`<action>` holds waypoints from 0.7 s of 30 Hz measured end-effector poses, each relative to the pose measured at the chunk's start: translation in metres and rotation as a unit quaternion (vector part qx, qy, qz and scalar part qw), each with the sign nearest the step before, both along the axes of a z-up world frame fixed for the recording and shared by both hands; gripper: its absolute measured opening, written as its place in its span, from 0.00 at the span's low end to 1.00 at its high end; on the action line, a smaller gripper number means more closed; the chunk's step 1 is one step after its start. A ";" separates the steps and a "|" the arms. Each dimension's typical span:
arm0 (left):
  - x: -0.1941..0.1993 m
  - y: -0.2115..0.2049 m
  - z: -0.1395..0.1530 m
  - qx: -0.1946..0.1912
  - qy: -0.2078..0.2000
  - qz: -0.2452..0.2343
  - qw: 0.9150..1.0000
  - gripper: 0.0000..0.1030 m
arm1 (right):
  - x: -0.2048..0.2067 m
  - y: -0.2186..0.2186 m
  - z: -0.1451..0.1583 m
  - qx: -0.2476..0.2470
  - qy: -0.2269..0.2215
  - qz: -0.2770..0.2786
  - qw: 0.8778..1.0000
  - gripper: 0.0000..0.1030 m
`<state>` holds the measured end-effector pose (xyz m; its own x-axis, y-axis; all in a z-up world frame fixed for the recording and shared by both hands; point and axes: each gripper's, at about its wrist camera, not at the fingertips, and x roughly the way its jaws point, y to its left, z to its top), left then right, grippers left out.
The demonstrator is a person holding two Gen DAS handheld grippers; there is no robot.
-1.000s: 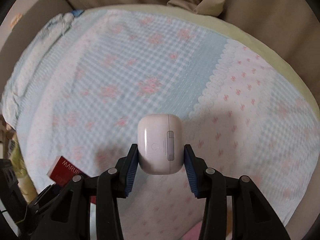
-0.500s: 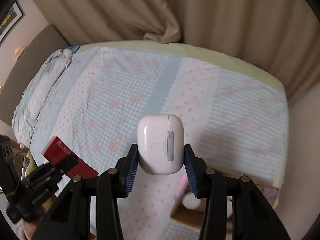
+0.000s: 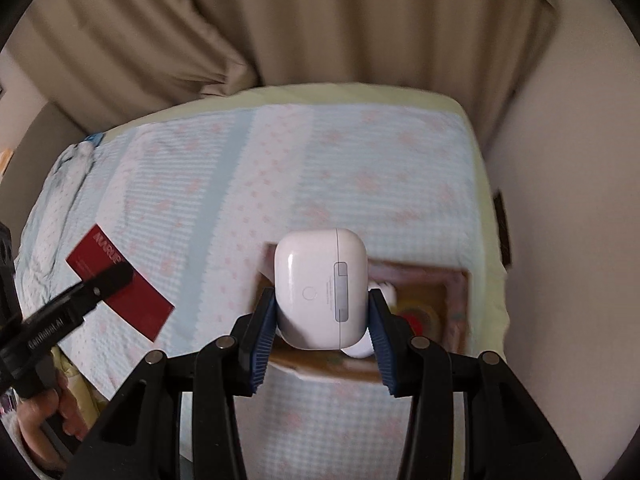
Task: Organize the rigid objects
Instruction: 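Lift and carry the red box over the pink box while the right carries the earbud case there, then lower the red box into the pink box and open the left tool while the right releases the earbud case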
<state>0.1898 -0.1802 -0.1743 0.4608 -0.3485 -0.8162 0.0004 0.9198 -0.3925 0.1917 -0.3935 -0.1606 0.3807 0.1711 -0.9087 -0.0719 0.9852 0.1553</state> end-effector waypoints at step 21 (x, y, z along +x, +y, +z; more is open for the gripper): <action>0.042 -0.138 -0.156 0.103 0.074 -0.142 0.982 0.37 | -0.022 -0.082 -0.188 0.015 0.088 -0.031 0.996 0.40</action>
<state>0.2318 -0.3179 -0.3303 0.2404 -0.2674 -0.9331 0.2260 0.9503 -0.2141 0.1701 -0.4754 -0.3482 0.2270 0.1810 -0.9569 0.0190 0.9816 0.1902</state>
